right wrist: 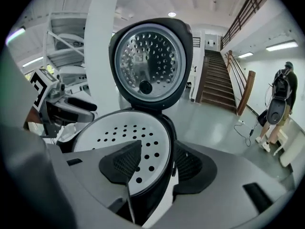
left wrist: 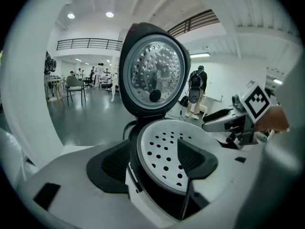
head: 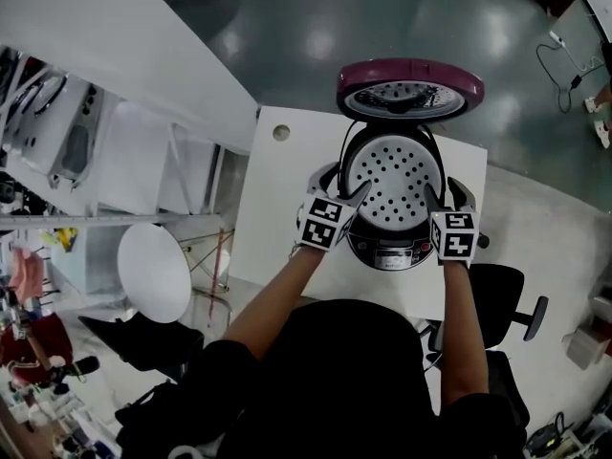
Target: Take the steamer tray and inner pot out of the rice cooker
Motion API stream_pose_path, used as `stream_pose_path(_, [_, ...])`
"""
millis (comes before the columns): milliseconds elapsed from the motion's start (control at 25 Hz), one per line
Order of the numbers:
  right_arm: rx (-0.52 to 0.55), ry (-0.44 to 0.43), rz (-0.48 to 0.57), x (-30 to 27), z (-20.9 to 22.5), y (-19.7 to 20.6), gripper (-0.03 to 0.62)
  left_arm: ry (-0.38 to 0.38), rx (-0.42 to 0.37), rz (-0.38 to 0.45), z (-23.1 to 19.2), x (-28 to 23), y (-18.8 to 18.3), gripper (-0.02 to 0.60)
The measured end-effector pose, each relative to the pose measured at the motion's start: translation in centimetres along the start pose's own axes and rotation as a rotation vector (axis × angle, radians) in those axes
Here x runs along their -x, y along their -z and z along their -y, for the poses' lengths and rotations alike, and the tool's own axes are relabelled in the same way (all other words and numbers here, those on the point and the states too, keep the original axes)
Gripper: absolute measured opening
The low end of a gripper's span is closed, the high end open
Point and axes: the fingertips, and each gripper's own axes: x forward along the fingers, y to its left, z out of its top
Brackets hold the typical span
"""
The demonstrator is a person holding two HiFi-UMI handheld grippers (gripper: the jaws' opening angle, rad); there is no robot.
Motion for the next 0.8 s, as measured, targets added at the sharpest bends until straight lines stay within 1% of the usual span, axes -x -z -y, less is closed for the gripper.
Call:
stream_pose_path(120, [0.032,-0.006,-0.033,-1.1,0.2,0.5,0.201,-0.018,-0.037,-0.021,-0.4,-0.8,0.0,0.287])
stream_pose_path(320, [0.074,-0.010,-0.119,-2.6,0.7,1.7,0.209,-0.039,-0.097,-0.102,-0.8,-2.7,1.5,0.287])
stream_pose_path(400, [0.095,-0.007,-0.160,-3.0,0.7,2.1,0.209,-0.066,-0.114,-0.132,-1.3,-3.1,2.0,0.287])
stream_pose_path(520, [0.172,0.022,-0.214,-3.4,0.8,2.6,0.209,-0.109,-0.143,-0.196,-1.9,-3.2,3.0,0.287])
stream_pose_path(600, [0.223,0.040,-0.228,-3.5,1.0,2.9,0.207,-0.133,-0.140,-0.218,-2.2,-3.1,3.5,0.287])
stream_pose_path(680, [0.254,0.040,-0.227,-3.6,1.1,3.1,0.209,-0.160,-0.107,-0.208,-2.7,-3.0,3.5,0.285])
stream_pose_path(800, [0.283,0.045,-0.223,-3.6,1.0,3.0,0.207,-0.173,-0.074,-0.204,-3.0,-2.9,3.4,0.285])
